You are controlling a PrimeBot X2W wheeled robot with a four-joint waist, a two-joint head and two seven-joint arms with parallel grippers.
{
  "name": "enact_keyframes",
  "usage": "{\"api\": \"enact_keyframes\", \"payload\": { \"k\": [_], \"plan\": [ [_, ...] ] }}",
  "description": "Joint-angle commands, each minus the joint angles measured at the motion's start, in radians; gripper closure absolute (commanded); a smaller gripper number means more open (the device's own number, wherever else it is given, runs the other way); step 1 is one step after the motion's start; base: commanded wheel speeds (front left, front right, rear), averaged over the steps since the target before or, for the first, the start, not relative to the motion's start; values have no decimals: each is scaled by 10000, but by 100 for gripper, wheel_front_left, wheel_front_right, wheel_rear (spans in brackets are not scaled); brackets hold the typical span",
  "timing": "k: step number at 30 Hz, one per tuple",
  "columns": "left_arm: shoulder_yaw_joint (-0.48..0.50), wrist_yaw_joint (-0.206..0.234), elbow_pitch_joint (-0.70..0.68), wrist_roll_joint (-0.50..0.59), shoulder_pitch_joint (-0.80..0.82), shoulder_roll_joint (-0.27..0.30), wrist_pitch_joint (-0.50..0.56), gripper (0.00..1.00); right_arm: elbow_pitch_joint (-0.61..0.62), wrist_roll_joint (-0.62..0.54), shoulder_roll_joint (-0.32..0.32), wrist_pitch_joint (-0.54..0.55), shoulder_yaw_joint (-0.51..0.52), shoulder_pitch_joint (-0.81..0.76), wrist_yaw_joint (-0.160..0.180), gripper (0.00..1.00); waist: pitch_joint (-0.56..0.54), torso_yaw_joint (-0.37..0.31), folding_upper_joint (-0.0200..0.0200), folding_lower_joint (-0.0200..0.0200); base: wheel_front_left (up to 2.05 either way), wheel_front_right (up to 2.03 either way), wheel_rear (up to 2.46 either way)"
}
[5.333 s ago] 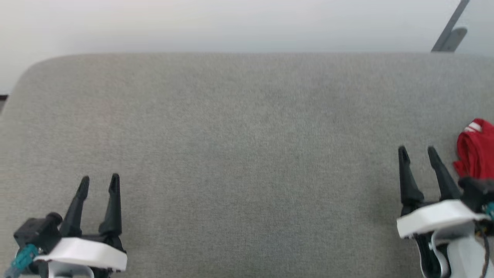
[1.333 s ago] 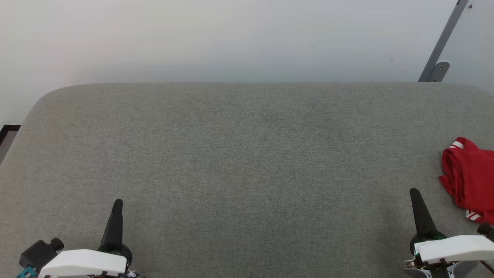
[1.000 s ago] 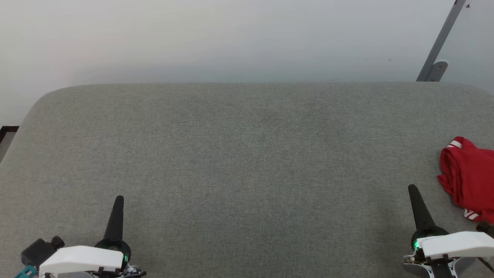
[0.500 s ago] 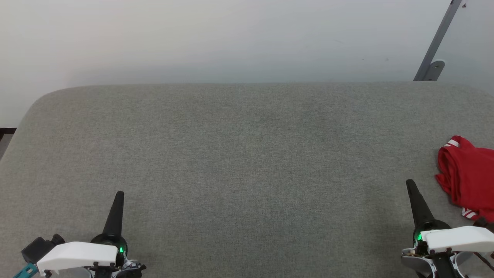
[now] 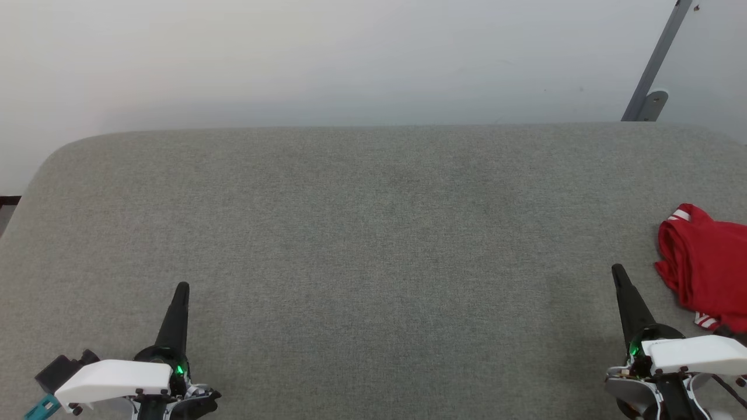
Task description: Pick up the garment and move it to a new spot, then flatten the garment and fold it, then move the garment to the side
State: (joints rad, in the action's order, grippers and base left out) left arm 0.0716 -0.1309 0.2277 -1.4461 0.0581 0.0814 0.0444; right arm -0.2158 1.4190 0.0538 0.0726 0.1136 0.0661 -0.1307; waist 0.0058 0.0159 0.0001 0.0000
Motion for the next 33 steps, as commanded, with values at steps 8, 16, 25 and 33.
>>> {"api": "enact_keyframes", "payload": {
  "k": [8,16,25,33],
  "plan": [
    [139,3,44,-654,314,-56,224,100,-81,703,-25,167,12,259,-1,100,-8,-45,-1,0,0,0,0],
    [209,4,100,-1117,449,-124,374,100,-177,1213,-30,287,13,331,-1,100,-15,-89,-1,0,0,0,0],
    [289,4,165,-1662,547,-203,568,100,-294,1815,-40,418,14,469,0,100,-24,-142,-1,0,0,0,0],
    [319,4,180,-1790,562,-230,610,100,-310,1945,-42,441,15,459,0,100,-27,-159,-1,0,0,0,0]
  ]
}}
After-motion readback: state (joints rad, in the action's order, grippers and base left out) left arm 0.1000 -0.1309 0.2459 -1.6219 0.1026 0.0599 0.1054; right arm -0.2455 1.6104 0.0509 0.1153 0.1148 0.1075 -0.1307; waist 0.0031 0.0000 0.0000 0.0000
